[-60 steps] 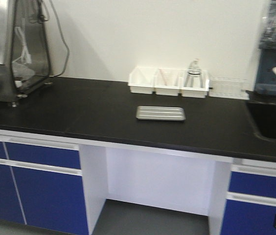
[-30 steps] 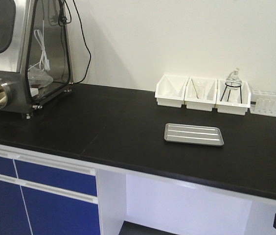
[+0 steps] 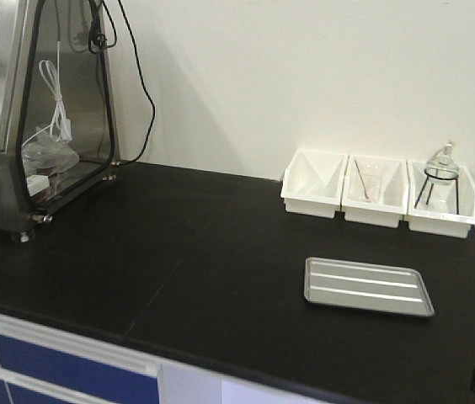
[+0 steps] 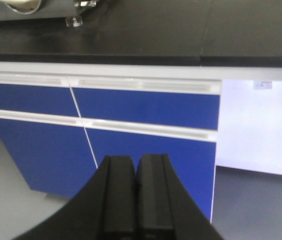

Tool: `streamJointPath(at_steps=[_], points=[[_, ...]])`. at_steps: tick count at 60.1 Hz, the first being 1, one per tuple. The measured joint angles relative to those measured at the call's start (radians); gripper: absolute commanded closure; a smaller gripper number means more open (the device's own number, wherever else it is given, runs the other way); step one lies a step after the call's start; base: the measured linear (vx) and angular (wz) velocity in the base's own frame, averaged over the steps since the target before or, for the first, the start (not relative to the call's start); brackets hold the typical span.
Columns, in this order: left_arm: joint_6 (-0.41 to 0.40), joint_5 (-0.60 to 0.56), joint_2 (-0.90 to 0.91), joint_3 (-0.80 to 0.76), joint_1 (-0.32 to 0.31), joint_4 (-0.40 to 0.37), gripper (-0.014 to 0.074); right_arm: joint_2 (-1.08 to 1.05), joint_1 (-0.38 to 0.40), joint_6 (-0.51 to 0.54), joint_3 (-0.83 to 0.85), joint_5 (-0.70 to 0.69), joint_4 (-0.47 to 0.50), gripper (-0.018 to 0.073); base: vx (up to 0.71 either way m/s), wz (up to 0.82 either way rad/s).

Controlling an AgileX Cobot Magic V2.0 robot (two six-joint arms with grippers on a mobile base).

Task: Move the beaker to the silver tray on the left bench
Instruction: 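Drive the base to the bench with the silver tray, beaker held, then lower the held beaker onto the silver tray with the right gripper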

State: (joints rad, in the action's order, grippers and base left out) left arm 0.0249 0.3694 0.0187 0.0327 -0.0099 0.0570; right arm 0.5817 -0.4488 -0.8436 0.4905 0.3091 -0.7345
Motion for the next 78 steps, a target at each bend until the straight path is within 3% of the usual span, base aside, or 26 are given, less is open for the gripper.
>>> streamJointPath(at_steps=[41,78], points=[[0.0,0.0,0.0,0.0,0.0,0.0,0.0595,0.0,0.0,0.0,0.0,-0.001,0.0,0.0571,0.38,-0.25],[0.0,0.0,0.0,0.0,0.0,0.0,0.0595,0.0,0.0,0.0,0.0,0.0,0.0,0.0571,0.19,-0.3]])
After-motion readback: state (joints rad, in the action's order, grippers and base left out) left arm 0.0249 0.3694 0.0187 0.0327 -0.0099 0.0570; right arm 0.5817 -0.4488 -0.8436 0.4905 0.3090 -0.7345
